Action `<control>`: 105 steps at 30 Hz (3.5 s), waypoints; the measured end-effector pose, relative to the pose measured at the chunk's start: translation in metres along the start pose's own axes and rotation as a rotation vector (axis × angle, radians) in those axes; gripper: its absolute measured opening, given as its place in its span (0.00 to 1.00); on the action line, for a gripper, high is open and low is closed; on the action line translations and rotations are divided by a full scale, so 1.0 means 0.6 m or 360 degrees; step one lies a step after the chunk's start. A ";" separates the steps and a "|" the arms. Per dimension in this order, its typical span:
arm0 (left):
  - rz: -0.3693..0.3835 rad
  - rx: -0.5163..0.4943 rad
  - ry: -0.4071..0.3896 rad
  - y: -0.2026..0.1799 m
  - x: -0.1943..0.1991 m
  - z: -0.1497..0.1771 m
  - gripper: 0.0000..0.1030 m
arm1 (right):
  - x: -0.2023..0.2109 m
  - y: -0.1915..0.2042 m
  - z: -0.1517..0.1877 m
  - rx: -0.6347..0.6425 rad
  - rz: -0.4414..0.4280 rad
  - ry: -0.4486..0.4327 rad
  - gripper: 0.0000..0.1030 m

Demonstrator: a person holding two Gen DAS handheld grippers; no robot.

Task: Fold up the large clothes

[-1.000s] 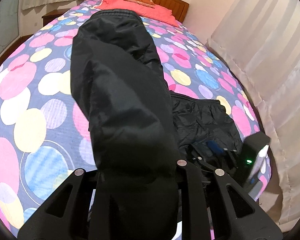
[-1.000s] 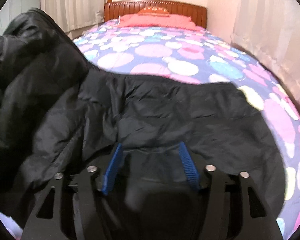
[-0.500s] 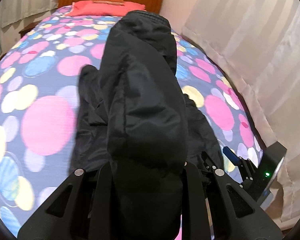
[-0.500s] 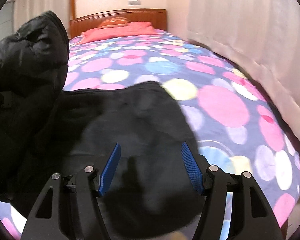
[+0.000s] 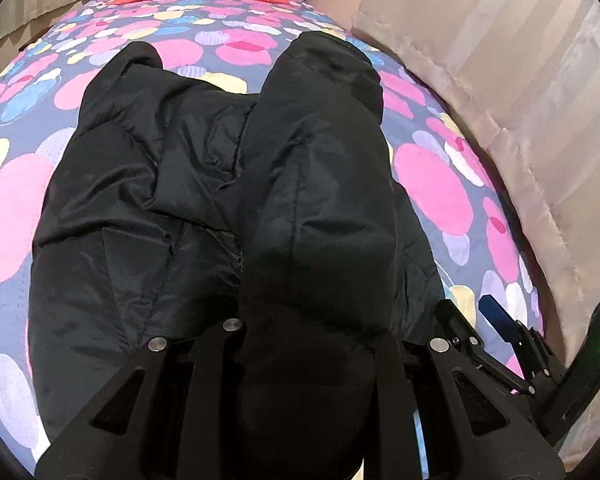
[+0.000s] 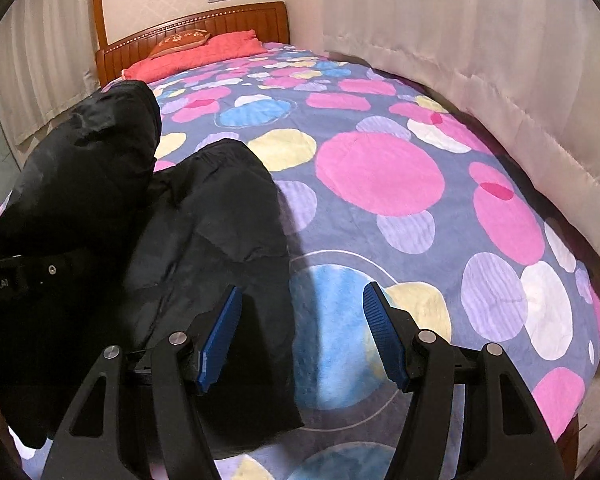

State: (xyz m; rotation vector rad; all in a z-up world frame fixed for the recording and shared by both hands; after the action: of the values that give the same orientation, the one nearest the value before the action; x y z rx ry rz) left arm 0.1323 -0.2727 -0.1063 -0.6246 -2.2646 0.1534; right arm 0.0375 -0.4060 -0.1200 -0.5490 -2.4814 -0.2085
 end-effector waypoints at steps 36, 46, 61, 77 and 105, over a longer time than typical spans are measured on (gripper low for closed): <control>-0.0150 0.0018 -0.0462 0.114 0.213 -0.083 0.76 | 0.065 0.063 -0.097 -0.0008 -0.0165 -0.0139 0.62; -0.0201 0.0250 -0.0346 0.234 0.179 -0.039 0.76 | 0.038 0.152 -0.093 0.0064 -0.0251 -0.0068 0.76; 0.0002 0.0291 -0.0217 0.215 0.110 0.011 0.81 | -0.019 0.165 -0.020 -0.0053 -0.0409 0.0192 0.20; -0.0069 0.0020 -0.0171 0.146 0.046 -0.002 0.81 | -0.071 0.068 -0.002 -0.0045 -0.0348 0.0225 0.09; -0.0157 0.0097 -0.0375 0.167 0.101 -0.067 0.80 | 0.035 0.123 -0.117 0.0072 -0.0215 -0.0014 0.27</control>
State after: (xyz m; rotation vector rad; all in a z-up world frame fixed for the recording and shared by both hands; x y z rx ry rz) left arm 0.1644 -0.1591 -0.0684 -0.4822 -2.5017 0.2579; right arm 0.0894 -0.3513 -0.0484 -0.3645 -2.5269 -0.2027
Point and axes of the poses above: each gripper's, at about its wrist camera, not at the fingertips, and x roughly against the way its jaws point, y to its left, z to its underside, the point moved 6 cm from there along -x, roughly the way its jaws point, and after that the axes turned 14 degrees about -y, right-handed, at the moved point
